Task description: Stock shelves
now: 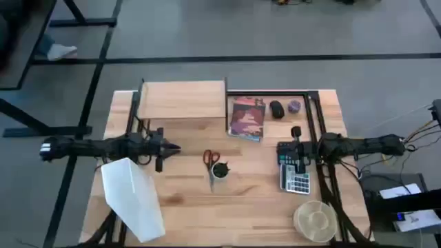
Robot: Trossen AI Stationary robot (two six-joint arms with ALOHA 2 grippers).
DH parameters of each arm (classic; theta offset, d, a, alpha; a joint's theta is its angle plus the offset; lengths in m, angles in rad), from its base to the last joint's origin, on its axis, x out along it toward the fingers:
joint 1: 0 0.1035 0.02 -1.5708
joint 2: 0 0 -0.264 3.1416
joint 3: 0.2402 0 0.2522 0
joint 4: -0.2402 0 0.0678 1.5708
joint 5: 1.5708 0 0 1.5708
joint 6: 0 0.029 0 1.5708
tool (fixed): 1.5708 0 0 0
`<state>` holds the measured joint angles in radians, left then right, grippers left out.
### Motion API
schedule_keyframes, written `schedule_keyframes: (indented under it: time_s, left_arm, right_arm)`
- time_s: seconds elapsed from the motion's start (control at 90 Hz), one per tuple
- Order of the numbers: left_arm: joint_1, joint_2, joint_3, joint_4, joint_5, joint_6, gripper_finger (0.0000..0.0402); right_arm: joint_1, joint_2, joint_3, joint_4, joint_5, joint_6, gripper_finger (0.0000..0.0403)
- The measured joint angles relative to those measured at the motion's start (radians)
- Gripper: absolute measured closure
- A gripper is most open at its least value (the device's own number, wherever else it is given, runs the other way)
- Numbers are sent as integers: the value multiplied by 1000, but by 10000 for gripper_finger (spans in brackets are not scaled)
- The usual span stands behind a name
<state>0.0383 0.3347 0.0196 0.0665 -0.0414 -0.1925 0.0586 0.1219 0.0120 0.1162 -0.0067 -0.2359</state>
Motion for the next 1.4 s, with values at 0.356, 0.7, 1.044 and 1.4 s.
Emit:
schedule_keyframes:
  time_s: [0.356,0.7,1.044,1.4]
  left_arm:
    - [0,0,0,0,0,0,342]
    - [0,0,0,0,0,0,342]
    - [0,0,0,0,0,0,342]
    - [0,0,0,0,0,0,342]
  right_arm:
    - [0,0,0,0,0,0,403]
    - [0,0,0,0,0,0,403]
    - [0,0,0,0,0,0,403]
    - [0,0,0,34,0,35,403]
